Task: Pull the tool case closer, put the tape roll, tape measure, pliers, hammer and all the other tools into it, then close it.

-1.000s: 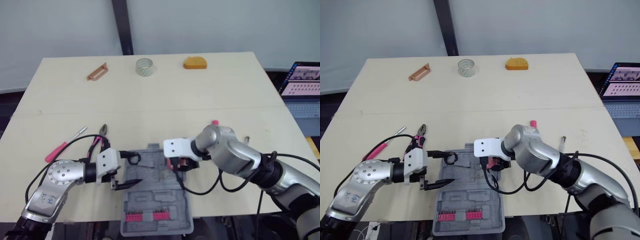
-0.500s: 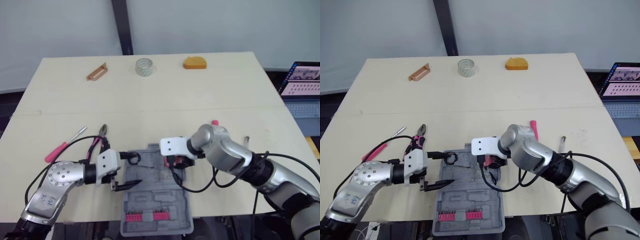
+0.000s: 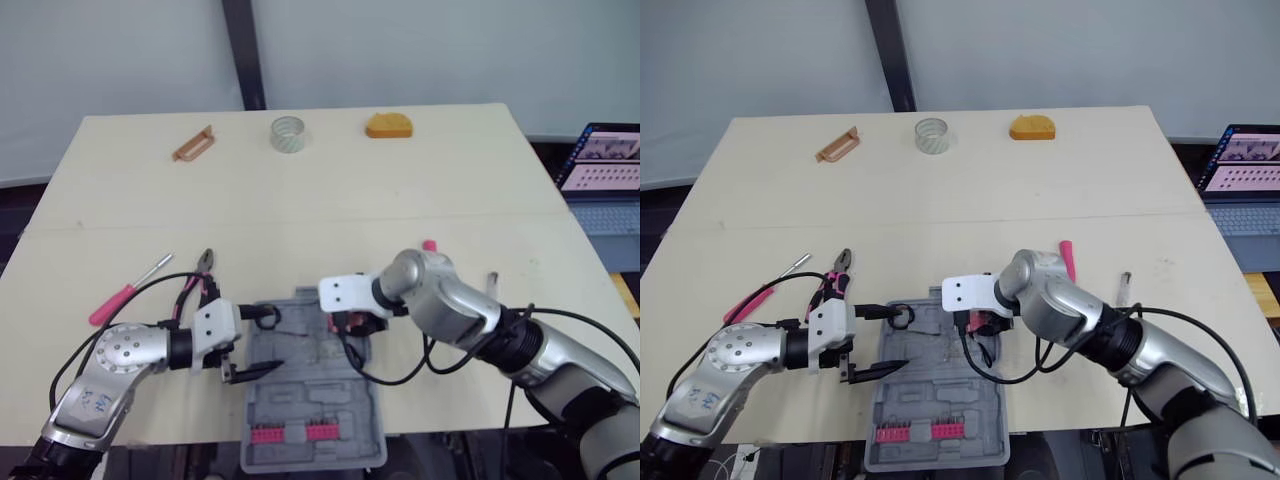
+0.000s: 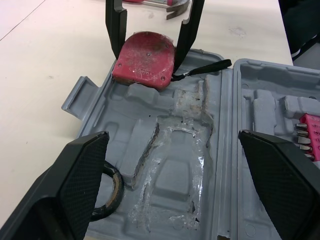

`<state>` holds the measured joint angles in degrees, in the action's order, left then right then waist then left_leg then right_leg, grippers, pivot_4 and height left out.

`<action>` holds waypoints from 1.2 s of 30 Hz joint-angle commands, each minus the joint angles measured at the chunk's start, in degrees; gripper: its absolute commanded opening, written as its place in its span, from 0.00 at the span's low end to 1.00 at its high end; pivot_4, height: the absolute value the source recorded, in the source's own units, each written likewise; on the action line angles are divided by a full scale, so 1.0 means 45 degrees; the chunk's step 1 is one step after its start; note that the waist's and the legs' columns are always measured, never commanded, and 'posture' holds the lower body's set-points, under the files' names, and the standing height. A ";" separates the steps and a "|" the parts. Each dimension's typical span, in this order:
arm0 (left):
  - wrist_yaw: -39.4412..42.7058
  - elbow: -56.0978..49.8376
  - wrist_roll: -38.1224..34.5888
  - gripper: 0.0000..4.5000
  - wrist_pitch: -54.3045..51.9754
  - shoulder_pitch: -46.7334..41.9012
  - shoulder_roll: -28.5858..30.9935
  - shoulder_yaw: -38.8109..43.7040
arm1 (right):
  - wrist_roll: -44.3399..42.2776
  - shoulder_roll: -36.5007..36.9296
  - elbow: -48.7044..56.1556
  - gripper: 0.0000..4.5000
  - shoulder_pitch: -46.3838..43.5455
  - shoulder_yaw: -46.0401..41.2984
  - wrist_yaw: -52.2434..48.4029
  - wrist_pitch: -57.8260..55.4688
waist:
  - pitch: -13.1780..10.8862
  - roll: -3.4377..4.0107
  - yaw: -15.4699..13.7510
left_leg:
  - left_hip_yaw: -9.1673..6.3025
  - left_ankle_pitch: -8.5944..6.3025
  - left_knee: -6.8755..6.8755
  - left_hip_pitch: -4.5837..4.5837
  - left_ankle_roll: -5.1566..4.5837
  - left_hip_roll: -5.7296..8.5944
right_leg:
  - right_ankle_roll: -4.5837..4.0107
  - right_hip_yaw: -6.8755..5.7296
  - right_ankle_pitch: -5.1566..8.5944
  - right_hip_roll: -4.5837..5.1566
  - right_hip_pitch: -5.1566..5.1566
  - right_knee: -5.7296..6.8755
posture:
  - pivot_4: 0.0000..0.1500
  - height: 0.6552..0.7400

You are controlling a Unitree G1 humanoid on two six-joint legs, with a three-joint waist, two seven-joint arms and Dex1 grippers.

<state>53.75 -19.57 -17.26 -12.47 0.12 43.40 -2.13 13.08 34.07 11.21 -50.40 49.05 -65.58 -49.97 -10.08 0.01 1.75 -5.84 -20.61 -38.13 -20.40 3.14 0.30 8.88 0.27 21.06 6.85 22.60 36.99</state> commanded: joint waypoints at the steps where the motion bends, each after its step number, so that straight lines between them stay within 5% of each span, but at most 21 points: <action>1: -0.0077 -0.0516 -0.0086 1.00 -0.0026 -0.0034 0.0061 0.0322 | 0.0180 -0.0107 0.0226 0.66 0.0030 -0.0034 -0.0022 0.0119 | 0.0000 0.0000 0.0001 | 0.0000 0.0000 0.0000 0.0000 0.0000 0.0000 | 0.0000 0.0000 0.0000 0.0000 0.0000 0.0000 | 1.00 1.00; 28: -0.0164 -0.0964 -0.0247 1.00 -0.0658 -0.0119 -0.0026 0.0259 | -0.0087 -0.0128 0.0760 0.66 0.0216 -0.0378 -0.0058 -0.0375 | 0.0000 0.0000 0.0001 | -0.0001 0.0000 0.0003 0.0000 0.0000 0.0000 | 0.0000 0.0000 0.0000 0.0000 0.0000 -0.0003 | 1.00 1.00; 31: -0.0168 -0.1002 -0.0267 1.00 -0.0713 -0.0126 -0.0026 0.0266 | -0.0056 -0.0247 0.0630 0.96 0.0221 -0.0462 0.0120 -0.0352 | 0.0000 0.0000 0.0006 | -0.0001 0.0000 0.0003 0.0000 0.0000 0.0000 | 0.0000 0.0000 0.0000 0.0000 0.0000 -0.0002 | 1.00 1.00; 36: -0.0183 -0.1105 -0.0311 1.00 -0.0834 -0.0156 -0.0051 0.0245 | -0.0110 -0.0187 0.0735 0.99 0.0203 -0.0448 -0.0016 -0.0285 | 0.0000 0.0000 0.0003 | 0.0000 0.0000 0.0003 -0.0001 0.0000 0.0000 | 0.0000 0.0000 0.0000 0.0000 0.0000 -0.0003 | 1.00 1.00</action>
<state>53.15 -22.11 -17.67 -16.33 -0.24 43.39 -2.13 12.83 33.13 12.38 -48.95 48.79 -65.44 -51.55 -10.08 0.01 1.76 -5.85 -20.61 -38.12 -20.41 3.14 0.30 8.88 0.27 21.06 6.85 22.60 36.98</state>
